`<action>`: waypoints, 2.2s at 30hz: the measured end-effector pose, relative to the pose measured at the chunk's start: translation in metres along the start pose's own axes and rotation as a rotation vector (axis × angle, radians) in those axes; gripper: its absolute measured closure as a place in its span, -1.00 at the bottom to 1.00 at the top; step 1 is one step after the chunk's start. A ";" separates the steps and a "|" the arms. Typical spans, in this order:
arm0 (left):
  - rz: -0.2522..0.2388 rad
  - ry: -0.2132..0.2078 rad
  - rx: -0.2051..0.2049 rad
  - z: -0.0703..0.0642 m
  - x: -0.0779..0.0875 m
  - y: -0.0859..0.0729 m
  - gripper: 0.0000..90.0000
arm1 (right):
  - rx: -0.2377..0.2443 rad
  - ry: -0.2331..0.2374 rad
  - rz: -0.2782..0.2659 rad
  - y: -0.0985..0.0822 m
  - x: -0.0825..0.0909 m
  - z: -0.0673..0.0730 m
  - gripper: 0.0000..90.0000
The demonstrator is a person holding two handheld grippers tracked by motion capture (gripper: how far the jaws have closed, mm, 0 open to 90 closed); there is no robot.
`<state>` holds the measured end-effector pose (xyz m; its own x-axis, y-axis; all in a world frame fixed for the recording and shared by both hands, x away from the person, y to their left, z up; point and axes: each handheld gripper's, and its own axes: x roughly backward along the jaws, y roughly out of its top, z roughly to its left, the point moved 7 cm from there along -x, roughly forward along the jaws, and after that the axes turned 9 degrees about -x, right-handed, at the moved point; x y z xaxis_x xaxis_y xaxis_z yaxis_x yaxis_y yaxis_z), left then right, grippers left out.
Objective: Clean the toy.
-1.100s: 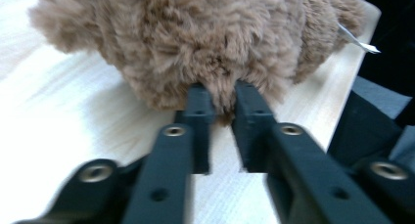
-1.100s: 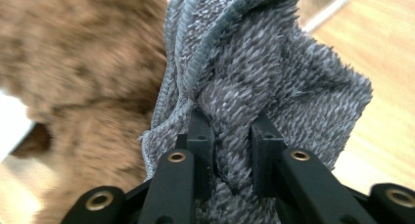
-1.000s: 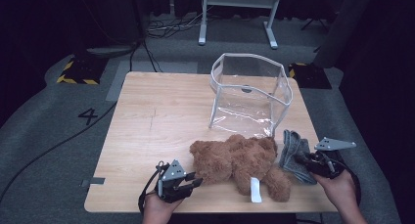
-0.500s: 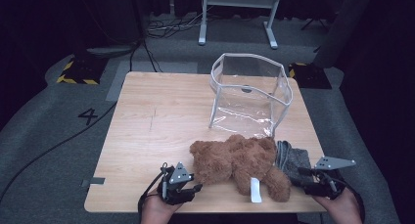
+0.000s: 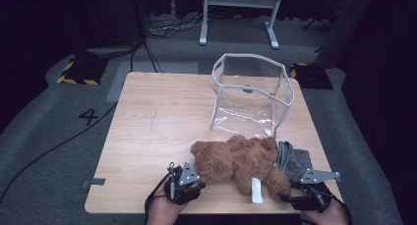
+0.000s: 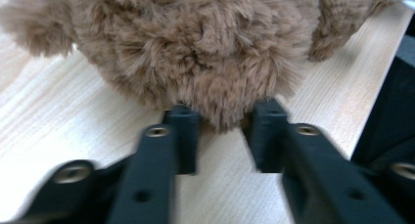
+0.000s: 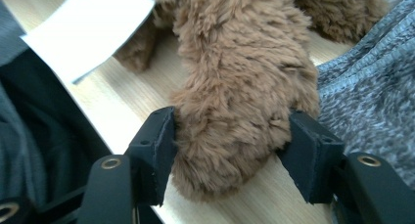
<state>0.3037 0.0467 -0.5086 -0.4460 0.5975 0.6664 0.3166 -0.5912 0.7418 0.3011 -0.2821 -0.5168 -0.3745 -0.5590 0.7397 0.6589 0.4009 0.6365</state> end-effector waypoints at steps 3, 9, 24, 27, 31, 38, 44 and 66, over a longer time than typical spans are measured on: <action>0.003 0.013 -0.002 0.001 -0.001 0.001 0.81 | 0.024 -0.044 0.015 -0.001 -0.005 0.001 0.04; -0.023 0.011 0.009 0.003 0.004 0.004 0.96 | 0.051 -0.086 0.032 0.003 -0.007 0.003 0.62; -0.130 0.026 0.009 0.000 0.033 0.019 0.98 | 0.119 -0.123 -0.171 0.050 0.056 0.021 0.76; -0.160 0.038 0.007 0.001 0.042 0.022 0.98 | 0.137 -0.124 -0.194 0.058 0.067 0.028 0.77; -0.198 0.044 0.008 0.001 0.053 0.028 0.98 | 0.151 -0.117 -0.218 0.070 0.081 0.037 0.77; -0.234 0.052 0.010 0.001 0.063 0.033 0.98 | 0.142 -0.088 -0.240 0.084 0.098 0.048 0.77; -0.197 0.042 0.036 0.005 0.052 0.027 0.98 | 0.124 -0.086 -0.243 0.090 0.096 0.044 0.78; -0.129 0.072 0.114 0.037 0.011 0.017 -0.42 | 0.104 -0.105 -0.191 0.098 0.039 0.014 0.80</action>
<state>0.3357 0.0634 -0.4862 -0.5462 0.6215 0.5616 0.3444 -0.4445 0.8269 0.3419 -0.2543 -0.4219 -0.5551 -0.5555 0.6191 0.5008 0.3711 0.7820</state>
